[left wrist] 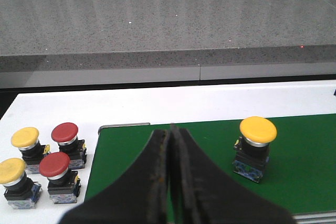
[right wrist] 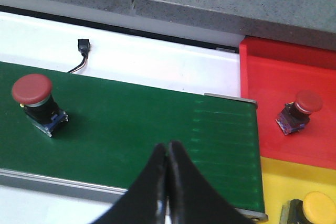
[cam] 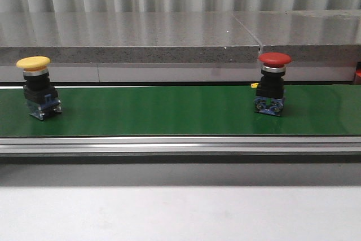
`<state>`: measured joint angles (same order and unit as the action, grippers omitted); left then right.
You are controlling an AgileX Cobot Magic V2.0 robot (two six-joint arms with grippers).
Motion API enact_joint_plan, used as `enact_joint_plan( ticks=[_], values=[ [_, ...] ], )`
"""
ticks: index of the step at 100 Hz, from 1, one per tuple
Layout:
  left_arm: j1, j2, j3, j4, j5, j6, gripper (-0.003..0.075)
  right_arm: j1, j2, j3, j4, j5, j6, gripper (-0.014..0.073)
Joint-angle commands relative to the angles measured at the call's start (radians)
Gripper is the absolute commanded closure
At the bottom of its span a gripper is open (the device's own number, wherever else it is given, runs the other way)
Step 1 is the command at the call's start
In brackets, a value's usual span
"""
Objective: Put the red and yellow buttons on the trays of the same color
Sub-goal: 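Lower the right gripper onto the red button on the belt and grasp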
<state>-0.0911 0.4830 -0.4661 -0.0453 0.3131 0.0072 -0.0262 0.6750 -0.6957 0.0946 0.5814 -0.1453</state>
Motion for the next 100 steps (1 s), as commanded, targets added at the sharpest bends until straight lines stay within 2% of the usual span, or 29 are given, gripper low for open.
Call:
enact_joint_plan(
  ticks=[1,13,20,27,44,49,70,100],
  values=[
    [0.001,0.003,-0.029,-0.008,-0.069,-0.007,0.0740,0.003,-0.003,-0.026,-0.005,-0.062,-0.010,0.0662],
    [0.001,0.003,-0.029,-0.008,-0.036,-0.007,0.0740,0.003,-0.003,-0.026,-0.005,-0.058,-0.010,0.0648],
    [0.001,0.003,-0.029,-0.008,-0.036,-0.007,0.0740,0.003,-0.003,-0.026,-0.005,-0.053,-0.010,0.0581],
    [0.001,0.003,-0.029,-0.008,-0.036,-0.007,0.0740,0.003,-0.003,-0.026,-0.005,-0.049,-0.010,0.0452],
    [0.001,0.003,-0.029,-0.008,-0.036,-0.007,0.0740,0.003,-0.003,-0.026,-0.005,-0.049,-0.010,0.0013],
    [0.001,0.003,-0.029,-0.008,-0.036,-0.007,0.0740,0.003,0.002,-0.026,-0.005,-0.049,-0.010,-0.0071],
    [0.001,0.003,-0.029,-0.008,-0.036,-0.007,0.0740,0.003,0.076,-0.045,-0.004,-0.037,-0.010,-0.0040],
    [0.001,0.003,-0.029,-0.008,-0.036,-0.007,0.0740,0.003,0.371,-0.151,0.048,0.027,-0.010,-0.0040]
  ],
)
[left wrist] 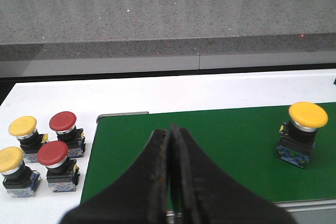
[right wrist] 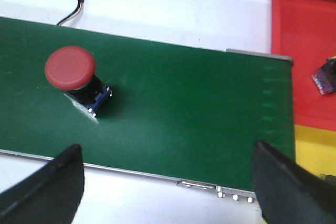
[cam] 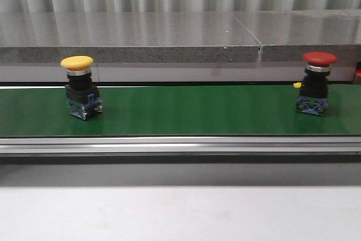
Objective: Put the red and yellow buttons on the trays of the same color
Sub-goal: 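Lower the right gripper onto the red button on the belt and grasp, then carry the red button with the right gripper into the red tray and release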
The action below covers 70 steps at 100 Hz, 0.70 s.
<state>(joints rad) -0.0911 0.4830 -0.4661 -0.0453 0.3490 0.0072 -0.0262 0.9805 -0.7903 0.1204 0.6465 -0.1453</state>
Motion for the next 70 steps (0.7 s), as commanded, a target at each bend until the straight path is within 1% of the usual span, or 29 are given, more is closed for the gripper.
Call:
enact_joint_plan(
  ticks=[1,31,53,70],
  values=[
    [0.001,0.003,-0.029,-0.008,-0.072,-0.007,0.0740,0.003,0.079,-0.058,0.024,-0.039,-0.010,-0.0040],
    [0.001,0.003,-0.029,-0.008,-0.072,-0.007,0.0740,0.005,0.289,-0.131,0.041,-0.027,-0.011,-0.0040],
    [0.001,0.003,-0.029,-0.008,-0.072,-0.007,0.0740,0.047,0.354,-0.158,0.042,-0.015,-0.039,-0.0040],
    [0.001,0.003,-0.029,-0.008,-0.072,-0.007,0.0740,0.063,0.398,-0.192,0.042,-0.040,-0.039,-0.0040]
  ],
)
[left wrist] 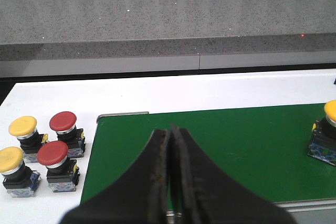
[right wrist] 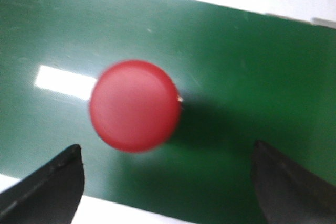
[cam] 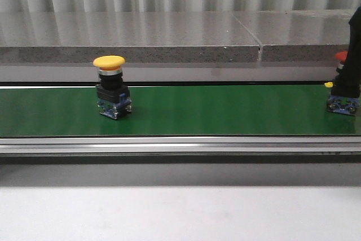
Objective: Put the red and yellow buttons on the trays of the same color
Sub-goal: 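Carry the red button with the right gripper into the red tray and release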
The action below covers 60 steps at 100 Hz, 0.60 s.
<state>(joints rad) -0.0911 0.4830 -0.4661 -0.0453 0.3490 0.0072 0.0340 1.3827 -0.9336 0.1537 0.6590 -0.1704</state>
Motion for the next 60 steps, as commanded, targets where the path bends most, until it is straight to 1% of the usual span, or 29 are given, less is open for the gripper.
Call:
enact_joint_plan(
  ticks=[1,20,25,32,38,39,41,42,46,53,60],
  values=[
    [0.001,0.003,-0.029,-0.008,-0.072,-0.007,0.0740,0.002,0.000,-0.051,0.009,-0.054,-0.016,-0.0040],
    [0.001,0.003,-0.029,-0.008,-0.072,-0.007,0.0740,0.002,0.057,-0.090,0.007,-0.073,-0.020,-0.0038],
    [0.001,0.003,-0.029,-0.008,-0.072,-0.007,0.0740,0.002,0.070,-0.098,0.006,-0.072,-0.020,-0.0017],
    [0.001,0.003,-0.029,-0.008,-0.072,-0.007,0.0740,0.002,0.086,-0.102,0.004,-0.068,-0.020,0.0083],
    [0.001,0.003,-0.029,-0.008,-0.072,-0.007,0.0740,0.001,0.091,-0.102,0.004,-0.065,-0.020,0.0229],
    [0.001,0.003,-0.029,-0.008,-0.072,-0.007,0.0740,0.001,0.091,-0.102,0.004,-0.064,-0.020,0.0265],
    [0.001,0.003,-0.029,-0.008,-0.072,-0.007,0.0740,0.001,0.091,-0.102,0.004,-0.061,-0.020,0.0299],
    [0.001,0.003,-0.029,-0.008,-0.072,-0.007,0.0740,0.001,0.091,-0.102,0.004,-0.059,-0.020,0.0333],
    [0.001,0.003,-0.029,-0.008,-0.072,-0.007,0.0740,0.001,0.091,-0.106,0.004,-0.052,-0.020,0.0422],
    [0.001,0.003,-0.029,-0.008,-0.072,-0.007,0.0740,0.001,0.091,-0.129,0.004,-0.017,-0.020,0.0522],
    [0.001,0.003,-0.029,-0.008,-0.072,-0.007,0.0740,-0.003,0.091,-0.166,0.003,0.019,-0.020,0.0554]
  ],
)
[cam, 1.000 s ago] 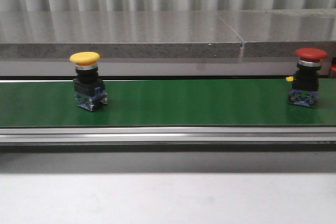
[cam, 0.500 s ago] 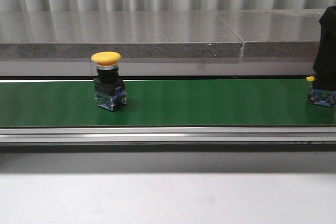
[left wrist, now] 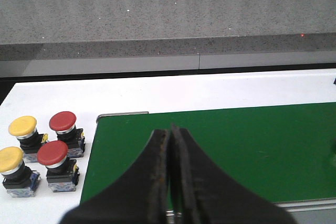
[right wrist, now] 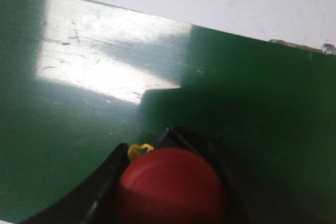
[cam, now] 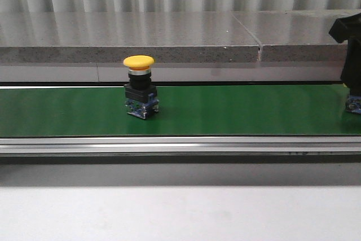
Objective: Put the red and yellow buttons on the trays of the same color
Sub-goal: 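Carry the red button with the right gripper into the red tray and release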
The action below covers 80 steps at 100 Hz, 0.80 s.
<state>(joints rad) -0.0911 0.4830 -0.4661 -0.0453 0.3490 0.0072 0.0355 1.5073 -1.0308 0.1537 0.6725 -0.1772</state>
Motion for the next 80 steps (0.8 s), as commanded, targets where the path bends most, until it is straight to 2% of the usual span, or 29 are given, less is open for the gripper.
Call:
enact_joint_plan(
  ticks=[1,17,34,50,80],
  values=[
    [0.001,0.003,-0.029,-0.008,-0.072,-0.007,0.0740,-0.007,-0.034,-0.073,0.003,0.013,-0.013,0.0555],
    [0.001,0.003,-0.029,-0.008,-0.072,-0.007,0.0740,-0.071,-0.034,-0.178,-0.001,0.065,-0.013,0.0554],
    [0.001,0.003,-0.029,-0.008,-0.072,-0.007,0.0740,-0.218,0.002,-0.274,-0.001,0.029,-0.013,0.0554],
    [0.001,0.003,-0.029,-0.008,-0.072,-0.007,0.0740,-0.328,0.110,-0.397,-0.001,0.022,-0.013,0.0554],
    [0.001,0.003,-0.029,-0.008,-0.072,-0.007,0.0740,-0.389,0.358,-0.639,-0.006,0.025,-0.013,0.0554]
  ],
)
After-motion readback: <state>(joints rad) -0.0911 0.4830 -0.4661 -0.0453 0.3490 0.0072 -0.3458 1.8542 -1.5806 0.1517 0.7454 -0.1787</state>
